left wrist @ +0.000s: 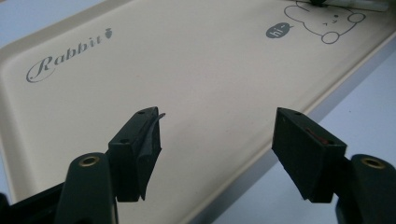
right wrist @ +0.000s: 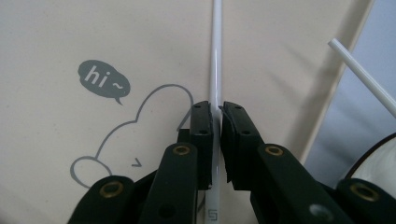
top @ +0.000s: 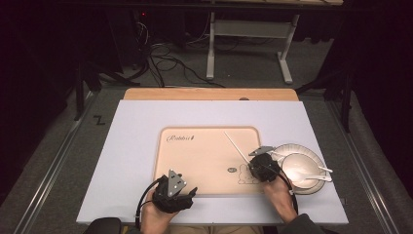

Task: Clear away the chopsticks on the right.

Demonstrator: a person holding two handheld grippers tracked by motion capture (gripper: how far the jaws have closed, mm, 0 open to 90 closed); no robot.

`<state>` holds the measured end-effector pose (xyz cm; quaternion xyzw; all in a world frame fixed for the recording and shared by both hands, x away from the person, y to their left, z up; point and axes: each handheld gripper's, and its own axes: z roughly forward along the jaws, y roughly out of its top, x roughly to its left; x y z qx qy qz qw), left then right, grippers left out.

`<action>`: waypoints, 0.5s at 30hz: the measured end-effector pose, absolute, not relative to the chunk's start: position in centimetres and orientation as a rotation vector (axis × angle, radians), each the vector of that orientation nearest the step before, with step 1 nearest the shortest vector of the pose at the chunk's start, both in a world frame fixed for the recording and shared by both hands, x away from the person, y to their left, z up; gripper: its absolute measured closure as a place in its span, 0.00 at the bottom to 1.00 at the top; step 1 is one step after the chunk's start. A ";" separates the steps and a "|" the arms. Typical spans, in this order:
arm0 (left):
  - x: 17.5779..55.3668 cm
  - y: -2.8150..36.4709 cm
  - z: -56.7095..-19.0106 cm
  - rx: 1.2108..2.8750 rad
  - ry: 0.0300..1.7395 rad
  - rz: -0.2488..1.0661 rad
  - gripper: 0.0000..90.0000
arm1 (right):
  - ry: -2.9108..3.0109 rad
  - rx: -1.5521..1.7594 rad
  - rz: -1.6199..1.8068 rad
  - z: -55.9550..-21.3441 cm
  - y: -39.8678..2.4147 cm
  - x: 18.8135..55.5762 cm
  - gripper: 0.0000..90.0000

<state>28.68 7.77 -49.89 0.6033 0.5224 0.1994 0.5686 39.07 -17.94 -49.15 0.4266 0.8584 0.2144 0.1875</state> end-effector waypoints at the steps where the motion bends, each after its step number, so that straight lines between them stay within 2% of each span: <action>1: 28.7 7.8 -49.9 1.420 1.226 0.468 0.37 | 2.411 1.198 0.597 -49.2 -17.9 39.0 0.93; 15: 28.4 7.6 -49.8 1.417 1.216 0.455 0.36 | 2.411 1.184 0.658 -48.4 -18.2 38.3 0.75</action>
